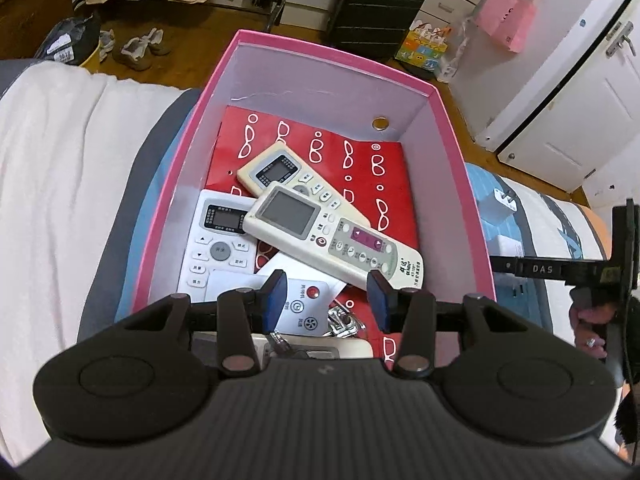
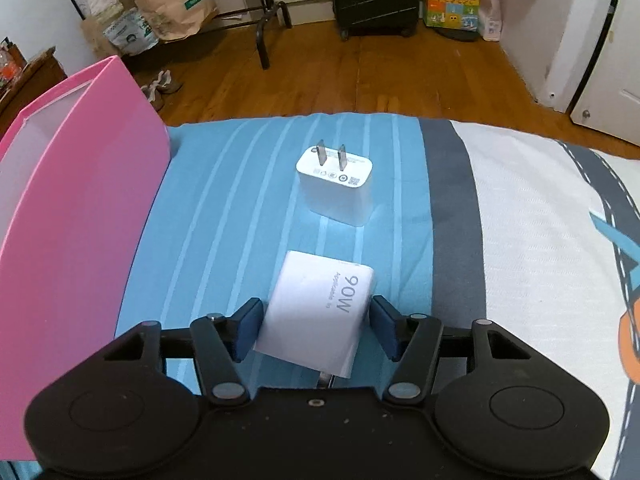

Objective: Organize rigid objects
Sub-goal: 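Grasp the large white charger with the right gripper, then carry the large white charger into the pink box and open the right gripper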

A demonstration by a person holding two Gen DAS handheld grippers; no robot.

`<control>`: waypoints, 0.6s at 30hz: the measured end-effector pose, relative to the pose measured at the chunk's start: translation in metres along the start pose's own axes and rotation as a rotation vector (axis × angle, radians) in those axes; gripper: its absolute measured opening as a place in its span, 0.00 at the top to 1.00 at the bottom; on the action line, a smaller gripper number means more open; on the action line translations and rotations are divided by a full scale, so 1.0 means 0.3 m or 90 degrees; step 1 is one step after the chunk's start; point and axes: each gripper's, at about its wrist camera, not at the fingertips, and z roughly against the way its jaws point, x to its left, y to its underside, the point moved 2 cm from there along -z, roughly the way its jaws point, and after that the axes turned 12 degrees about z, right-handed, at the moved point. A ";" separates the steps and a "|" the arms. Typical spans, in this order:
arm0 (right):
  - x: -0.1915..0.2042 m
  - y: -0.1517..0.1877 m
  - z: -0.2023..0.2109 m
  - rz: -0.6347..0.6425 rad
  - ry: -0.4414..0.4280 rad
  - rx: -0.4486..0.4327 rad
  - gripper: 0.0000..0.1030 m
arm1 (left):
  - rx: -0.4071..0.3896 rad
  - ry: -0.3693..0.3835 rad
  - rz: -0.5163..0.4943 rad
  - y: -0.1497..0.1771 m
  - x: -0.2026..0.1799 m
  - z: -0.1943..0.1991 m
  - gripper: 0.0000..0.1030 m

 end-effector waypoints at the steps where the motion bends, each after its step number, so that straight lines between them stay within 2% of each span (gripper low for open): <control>1: 0.005 0.002 -0.004 0.004 0.008 -0.003 0.39 | 0.000 -0.001 0.001 -0.001 0.005 0.004 0.58; 4: 0.043 0.024 0.021 0.027 0.032 -0.027 0.41 | -0.009 -0.002 0.007 -0.007 0.024 0.024 0.57; 8: 0.074 0.075 0.087 0.007 -0.010 -0.069 0.45 | -0.025 -0.006 -0.002 -0.011 0.041 0.059 0.57; 11: 0.116 0.094 0.145 0.034 -0.008 -0.107 0.45 | -0.024 0.009 -0.001 -0.015 0.047 0.072 0.57; 18: 0.214 0.060 0.366 0.081 -0.057 -0.216 0.45 | -0.029 0.020 -0.005 -0.026 0.059 0.094 0.57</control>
